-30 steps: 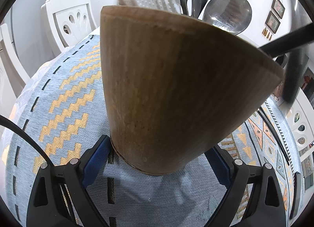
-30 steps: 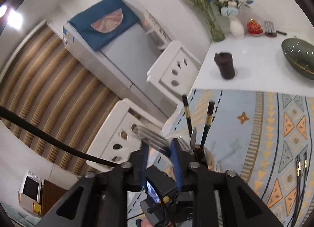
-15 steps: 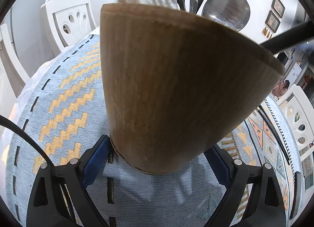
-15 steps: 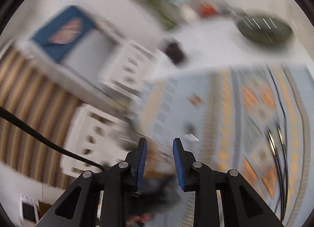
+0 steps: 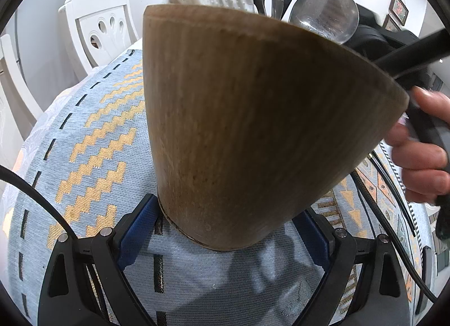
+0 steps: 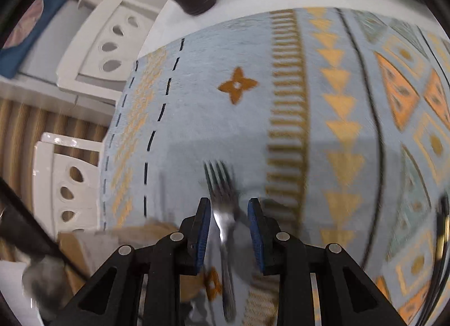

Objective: Organize utensils
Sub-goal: 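Lower the right gripper to the cloth and grasp another silver fork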

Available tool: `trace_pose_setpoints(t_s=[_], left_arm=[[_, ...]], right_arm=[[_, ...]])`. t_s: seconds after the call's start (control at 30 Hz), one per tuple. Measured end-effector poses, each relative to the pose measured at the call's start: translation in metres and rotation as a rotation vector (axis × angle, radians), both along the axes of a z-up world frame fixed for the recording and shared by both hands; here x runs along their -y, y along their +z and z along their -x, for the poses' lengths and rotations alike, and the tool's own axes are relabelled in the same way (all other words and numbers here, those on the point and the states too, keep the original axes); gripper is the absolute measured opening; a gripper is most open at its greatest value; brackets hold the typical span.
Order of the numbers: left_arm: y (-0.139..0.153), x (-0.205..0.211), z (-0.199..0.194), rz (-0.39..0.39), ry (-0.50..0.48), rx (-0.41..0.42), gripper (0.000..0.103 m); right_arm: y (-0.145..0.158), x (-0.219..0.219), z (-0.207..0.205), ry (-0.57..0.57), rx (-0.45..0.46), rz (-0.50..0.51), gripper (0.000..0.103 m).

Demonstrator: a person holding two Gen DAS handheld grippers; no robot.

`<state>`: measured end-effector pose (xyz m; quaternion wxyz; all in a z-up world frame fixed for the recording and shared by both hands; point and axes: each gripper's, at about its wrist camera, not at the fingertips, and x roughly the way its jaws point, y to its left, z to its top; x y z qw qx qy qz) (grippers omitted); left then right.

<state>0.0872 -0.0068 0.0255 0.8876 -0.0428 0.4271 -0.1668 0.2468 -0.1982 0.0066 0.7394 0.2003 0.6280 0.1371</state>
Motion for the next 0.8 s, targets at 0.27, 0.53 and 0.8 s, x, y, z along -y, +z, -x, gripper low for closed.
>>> trace_pose_setpoints(t_s=[0.27, 0.53, 0.8], left_arm=[[0.000, -0.001, -0.002, 0.000, 0.001, -0.005, 0.093], [0.001, 0.002, -0.004, 0.000, 0.000, -0.006, 0.093], [0.000, 0.002, -0.004, 0.000, 0.001, -0.007, 0.093]], right_arm=[[0.001, -0.034, 0.001, 0.097, 0.118, 0.230, 0.021], [0.007, -0.008, 0.031, 0.113, 0.136, 0.186, 0.021], [0.015, 0.052, 0.118, 0.054, 0.034, 0.359, 0.021]])
